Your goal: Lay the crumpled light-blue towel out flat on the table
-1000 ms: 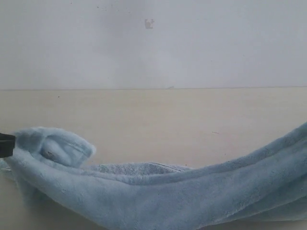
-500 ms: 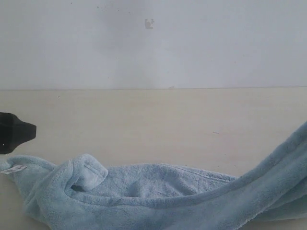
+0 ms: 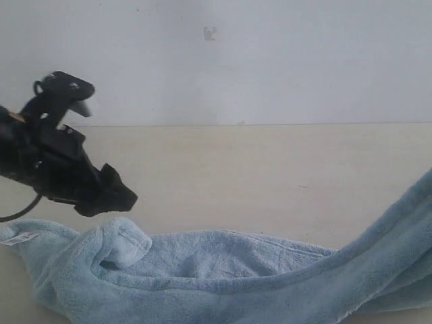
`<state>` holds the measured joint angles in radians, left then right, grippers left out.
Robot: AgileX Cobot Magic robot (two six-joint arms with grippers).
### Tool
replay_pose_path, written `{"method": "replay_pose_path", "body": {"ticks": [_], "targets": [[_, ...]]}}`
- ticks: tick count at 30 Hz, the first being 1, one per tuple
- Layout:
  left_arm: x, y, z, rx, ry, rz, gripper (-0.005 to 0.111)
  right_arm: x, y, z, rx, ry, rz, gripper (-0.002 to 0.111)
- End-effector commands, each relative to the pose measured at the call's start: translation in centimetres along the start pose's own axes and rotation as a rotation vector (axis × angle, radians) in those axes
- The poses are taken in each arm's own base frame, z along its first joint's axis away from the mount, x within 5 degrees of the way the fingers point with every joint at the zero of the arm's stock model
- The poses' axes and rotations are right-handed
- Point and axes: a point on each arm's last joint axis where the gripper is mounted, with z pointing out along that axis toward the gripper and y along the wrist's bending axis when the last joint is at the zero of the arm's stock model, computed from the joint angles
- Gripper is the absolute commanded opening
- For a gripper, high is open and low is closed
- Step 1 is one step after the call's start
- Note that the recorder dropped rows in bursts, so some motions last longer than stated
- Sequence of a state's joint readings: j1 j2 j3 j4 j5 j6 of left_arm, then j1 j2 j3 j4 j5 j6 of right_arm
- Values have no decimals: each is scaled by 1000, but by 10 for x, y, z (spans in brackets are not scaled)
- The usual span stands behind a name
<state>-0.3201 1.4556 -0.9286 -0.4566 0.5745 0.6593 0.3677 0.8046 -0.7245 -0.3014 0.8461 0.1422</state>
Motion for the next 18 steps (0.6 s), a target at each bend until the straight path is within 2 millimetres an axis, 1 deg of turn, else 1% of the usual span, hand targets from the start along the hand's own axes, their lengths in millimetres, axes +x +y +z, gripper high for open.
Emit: {"method": "replay_pose_path", "body": {"ticks": [1, 5, 9, 14, 18], "targets": [[-11, 5, 31, 30, 176, 99, 71, 1, 1, 0, -4, -10, -2, 0], [-20, 15, 52, 37, 295, 115, 71, 1, 1, 0, -4, -10, -4, 0], [-24, 22, 68, 44, 357, 125, 71, 1, 1, 0, -4, -10, -4, 0], [-19, 24, 84, 57, 396, 123, 71, 0, 1, 0, -5, -16, -12, 0], [-13, 24, 91, 78, 441, 118, 71, -1, 1, 0, -6, -23, -14, 0]]}}
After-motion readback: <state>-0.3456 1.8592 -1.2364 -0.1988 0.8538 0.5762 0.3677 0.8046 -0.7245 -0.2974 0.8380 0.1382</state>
